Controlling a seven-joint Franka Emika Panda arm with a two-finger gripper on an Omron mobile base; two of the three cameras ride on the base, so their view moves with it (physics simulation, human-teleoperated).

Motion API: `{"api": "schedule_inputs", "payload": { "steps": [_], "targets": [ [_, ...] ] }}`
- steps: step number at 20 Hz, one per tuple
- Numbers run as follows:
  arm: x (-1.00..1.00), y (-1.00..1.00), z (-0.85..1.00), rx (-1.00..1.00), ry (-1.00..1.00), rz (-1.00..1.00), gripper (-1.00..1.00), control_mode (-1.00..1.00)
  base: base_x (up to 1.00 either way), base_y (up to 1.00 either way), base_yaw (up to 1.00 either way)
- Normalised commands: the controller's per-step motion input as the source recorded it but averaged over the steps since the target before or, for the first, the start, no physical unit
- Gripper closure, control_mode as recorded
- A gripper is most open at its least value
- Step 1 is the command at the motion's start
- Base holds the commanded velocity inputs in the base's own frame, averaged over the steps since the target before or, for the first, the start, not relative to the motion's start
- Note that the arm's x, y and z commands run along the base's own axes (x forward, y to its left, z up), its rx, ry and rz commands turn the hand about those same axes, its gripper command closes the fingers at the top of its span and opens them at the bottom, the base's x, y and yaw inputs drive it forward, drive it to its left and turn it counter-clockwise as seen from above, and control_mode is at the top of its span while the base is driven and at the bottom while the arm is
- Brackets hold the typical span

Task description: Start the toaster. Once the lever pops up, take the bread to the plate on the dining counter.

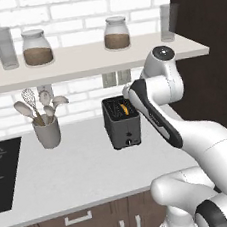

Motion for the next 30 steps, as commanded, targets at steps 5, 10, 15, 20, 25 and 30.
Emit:
{"api": "schedule_inputs", "payload": {
  "steps": [5,10,15,20,25,30],
  "targets": [
    [0.0,0.0,0.0,0.0,0.0,0.0,-1.0,-1.0,0.0,0.0,0.0],
    [0.0,0.0,0.0,0.0,0.0,0.0,-1.0,-1.0,0.0,0.0,0.0],
    [0.0,0.0,0.0,0.0,0.0,0.0,-1.0,-1.0,0.0,0.0,0.0],
    [0.0,0.0,0.0,0.0,0.0,0.0,-1.0,-1.0,0.0,0.0,0.0],
    [0.0,0.0,0.0,0.0,0.0,0.0,-1.0,-1.0,0.0,0.0,0.0],
    [0.0,0.0,0.0,0.0,0.0,0.0,-1.0,-1.0,0.0,0.0,0.0]
  ]
}}
